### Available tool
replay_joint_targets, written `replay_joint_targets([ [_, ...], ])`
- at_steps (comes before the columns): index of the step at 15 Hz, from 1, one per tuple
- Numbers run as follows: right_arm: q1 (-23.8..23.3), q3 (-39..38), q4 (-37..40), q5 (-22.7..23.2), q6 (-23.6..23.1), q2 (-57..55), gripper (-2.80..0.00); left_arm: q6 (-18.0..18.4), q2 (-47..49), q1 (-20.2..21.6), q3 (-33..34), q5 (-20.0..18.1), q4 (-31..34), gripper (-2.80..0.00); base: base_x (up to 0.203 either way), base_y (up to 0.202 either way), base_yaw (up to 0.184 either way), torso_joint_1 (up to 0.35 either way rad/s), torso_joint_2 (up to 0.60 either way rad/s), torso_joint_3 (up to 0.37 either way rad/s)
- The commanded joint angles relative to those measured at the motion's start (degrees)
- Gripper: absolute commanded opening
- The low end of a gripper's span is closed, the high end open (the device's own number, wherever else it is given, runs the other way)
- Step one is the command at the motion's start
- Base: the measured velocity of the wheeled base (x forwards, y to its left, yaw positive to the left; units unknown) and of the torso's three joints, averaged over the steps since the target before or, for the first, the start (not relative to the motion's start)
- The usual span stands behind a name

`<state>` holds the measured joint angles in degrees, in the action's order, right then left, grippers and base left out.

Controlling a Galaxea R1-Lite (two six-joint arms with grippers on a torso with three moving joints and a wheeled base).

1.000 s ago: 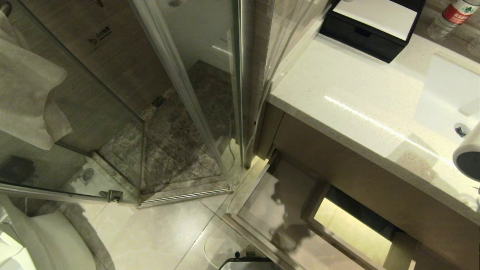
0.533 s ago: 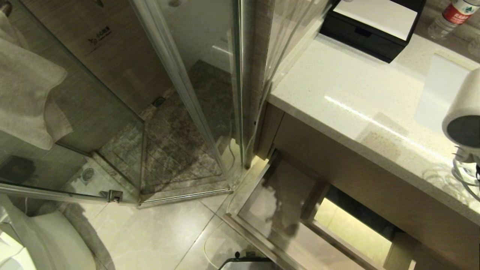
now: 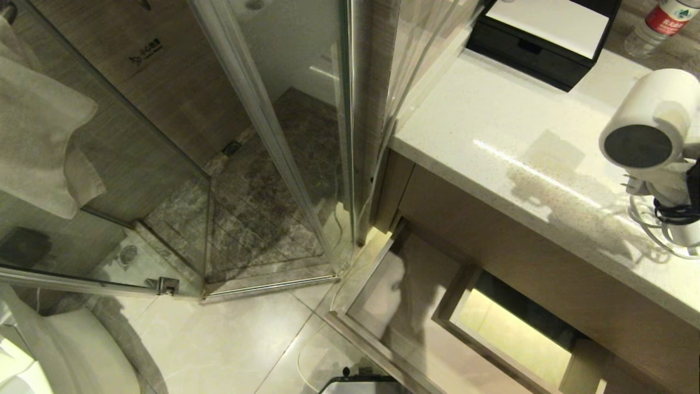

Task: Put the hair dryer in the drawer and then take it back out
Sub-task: Place it on the countertop

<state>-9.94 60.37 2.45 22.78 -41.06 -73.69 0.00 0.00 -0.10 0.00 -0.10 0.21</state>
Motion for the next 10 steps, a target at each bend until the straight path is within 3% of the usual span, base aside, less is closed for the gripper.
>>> replay_joint_targets([
  [1, 0.9, 1.9, 0.0, -0.9, -0.2, -5.3, -2.80, 0.0, 0.0, 0.0, 0.1, 0.0, 0.0, -2.80, 0.000, 0.000, 0.000, 0.000, 0.00, 0.000],
  [10, 4.8, 5.4, -0.8, -3.0, 0.3, -11.8, -2.80, 0.0, 0.0, 0.0, 0.1, 0.0, 0.0, -2.80, 0.000, 0.000, 0.000, 0.000, 0.00, 0.000],
])
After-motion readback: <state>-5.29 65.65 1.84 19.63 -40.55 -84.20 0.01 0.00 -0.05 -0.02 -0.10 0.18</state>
